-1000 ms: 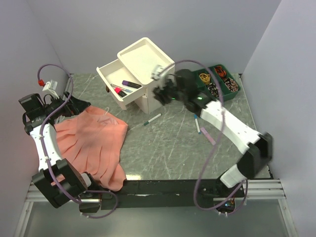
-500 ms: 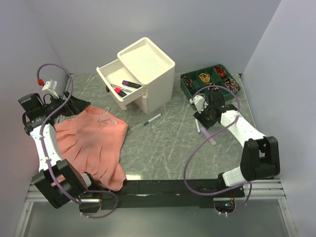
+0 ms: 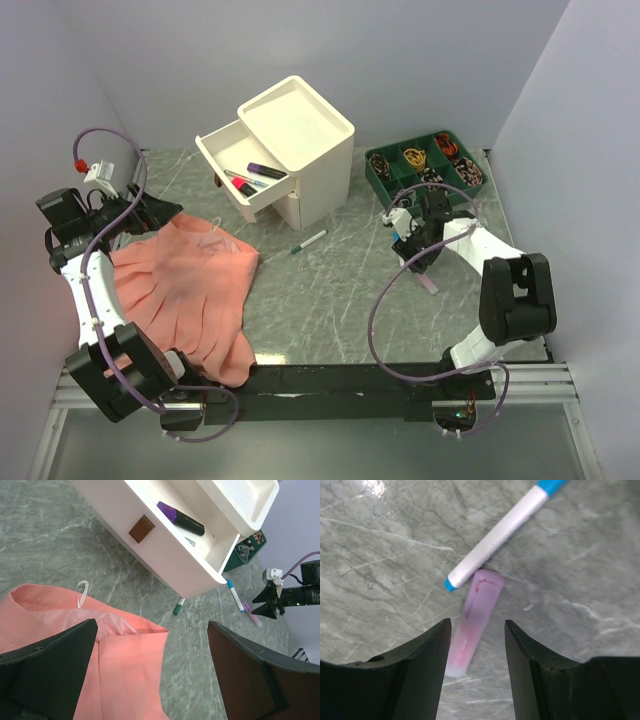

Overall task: Sort the stationery into containers
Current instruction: Pick up the pen from the center of the board, then place the pen in the drawer.

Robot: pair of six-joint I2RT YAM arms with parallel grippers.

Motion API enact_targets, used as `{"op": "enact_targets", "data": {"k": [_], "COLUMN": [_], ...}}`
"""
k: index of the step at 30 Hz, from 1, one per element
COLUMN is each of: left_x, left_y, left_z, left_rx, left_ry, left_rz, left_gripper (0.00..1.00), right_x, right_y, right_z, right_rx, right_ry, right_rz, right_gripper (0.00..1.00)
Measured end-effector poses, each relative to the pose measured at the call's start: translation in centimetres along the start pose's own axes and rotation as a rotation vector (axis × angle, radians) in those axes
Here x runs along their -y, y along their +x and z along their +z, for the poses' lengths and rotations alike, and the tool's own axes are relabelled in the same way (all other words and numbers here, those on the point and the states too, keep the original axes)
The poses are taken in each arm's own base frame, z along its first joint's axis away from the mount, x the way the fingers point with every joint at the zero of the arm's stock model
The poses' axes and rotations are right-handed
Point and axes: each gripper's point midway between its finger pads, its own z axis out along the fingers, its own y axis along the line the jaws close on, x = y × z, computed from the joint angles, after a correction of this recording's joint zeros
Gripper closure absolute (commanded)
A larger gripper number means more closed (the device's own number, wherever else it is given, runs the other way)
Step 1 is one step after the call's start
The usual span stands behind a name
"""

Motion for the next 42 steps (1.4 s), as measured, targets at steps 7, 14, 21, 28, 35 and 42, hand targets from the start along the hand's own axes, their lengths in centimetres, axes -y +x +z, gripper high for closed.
{"op": "enact_targets", "data": {"k": [7, 14, 21, 28, 35, 42], "left_x": [0.0, -0.2, -0.3, -0.3, -0.3, -0.3], "left_y": [0.1, 0.2, 0.4, 0.3, -0.3, -0.3], "left_z": [0.0, 0.0, -0.1, 0.0, 0.0, 0.0], "left_rx": [-0.004, -0.006, -0.012, -0.008, 0.010, 0.009], "left_ry": [-0.004, -0.015, -0.020, -0.019, -0.017, -0.017], "left_rz": [-0.007, -0.014, -0.019, -0.014, 0.005, 0.004], "left_gripper": [0.01, 0.00, 0.01, 0.01, 0.00, 0.01], "right_x": [-0.6, -0.3, -0.6, 0.3, -3.5, -11.0], "right_y": [1.0, 0.9, 0.9, -6.4, -22.6, -33.5], "right_z": [1.7, 2.8, 2.4, -6.1, -20.1, -24.1], "right_rx": [-0.051, -0.078, -0.089, 0.100, 0.633, 0.914], "right_ry": [-0.055, -0.083, -0.123, -0.101, -0.045, -0.194], "right_rz": [0.007, 0.010, 0.040, 0.059, -0.093, -0.142], "right_gripper": [0.49, 0.84, 0.99, 1.00, 1.00, 1.00]}}
